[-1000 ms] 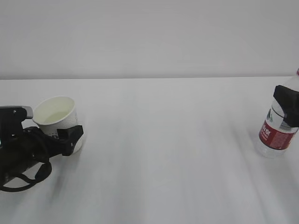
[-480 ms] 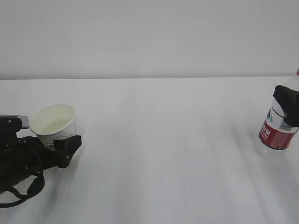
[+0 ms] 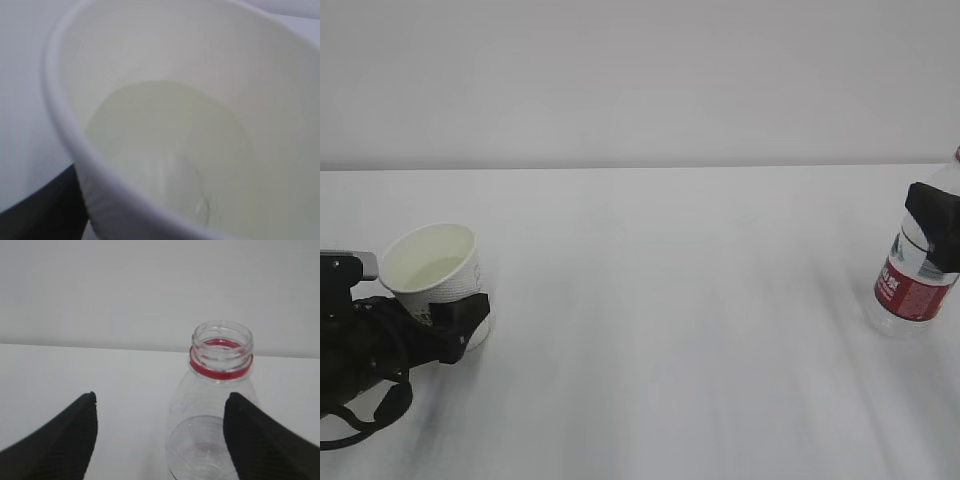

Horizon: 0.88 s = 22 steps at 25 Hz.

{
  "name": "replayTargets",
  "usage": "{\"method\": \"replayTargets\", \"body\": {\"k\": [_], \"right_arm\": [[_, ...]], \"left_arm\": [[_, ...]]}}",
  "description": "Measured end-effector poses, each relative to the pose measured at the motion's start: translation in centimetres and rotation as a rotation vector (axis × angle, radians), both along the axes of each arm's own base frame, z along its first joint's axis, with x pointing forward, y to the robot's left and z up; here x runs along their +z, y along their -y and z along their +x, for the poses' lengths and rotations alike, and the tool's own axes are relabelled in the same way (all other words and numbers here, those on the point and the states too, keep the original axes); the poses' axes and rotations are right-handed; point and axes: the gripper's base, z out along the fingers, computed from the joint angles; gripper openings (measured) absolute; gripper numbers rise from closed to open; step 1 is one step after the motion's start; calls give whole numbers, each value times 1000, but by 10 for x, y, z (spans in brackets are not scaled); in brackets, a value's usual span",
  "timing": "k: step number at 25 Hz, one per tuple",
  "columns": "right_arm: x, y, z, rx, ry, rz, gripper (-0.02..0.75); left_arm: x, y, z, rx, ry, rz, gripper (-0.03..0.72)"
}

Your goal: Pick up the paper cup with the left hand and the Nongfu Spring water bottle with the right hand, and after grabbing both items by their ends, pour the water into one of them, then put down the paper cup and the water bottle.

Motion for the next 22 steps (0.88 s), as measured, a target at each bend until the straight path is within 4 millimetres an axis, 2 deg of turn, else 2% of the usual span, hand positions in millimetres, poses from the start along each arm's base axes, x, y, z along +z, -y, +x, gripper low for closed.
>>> {"method": "replayTargets", "body": {"k": [11, 16, 22], "right_arm": [[0, 0, 0, 0, 4, 1, 593], [1, 0, 0, 0, 6, 1, 593], [1, 0, 0, 0, 6, 1, 593]], "left_arm": [[3, 2, 18, -3, 42, 78, 621], [8, 6, 34, 3, 84, 73, 622], [4, 10, 46, 3, 114, 66, 687]]}}
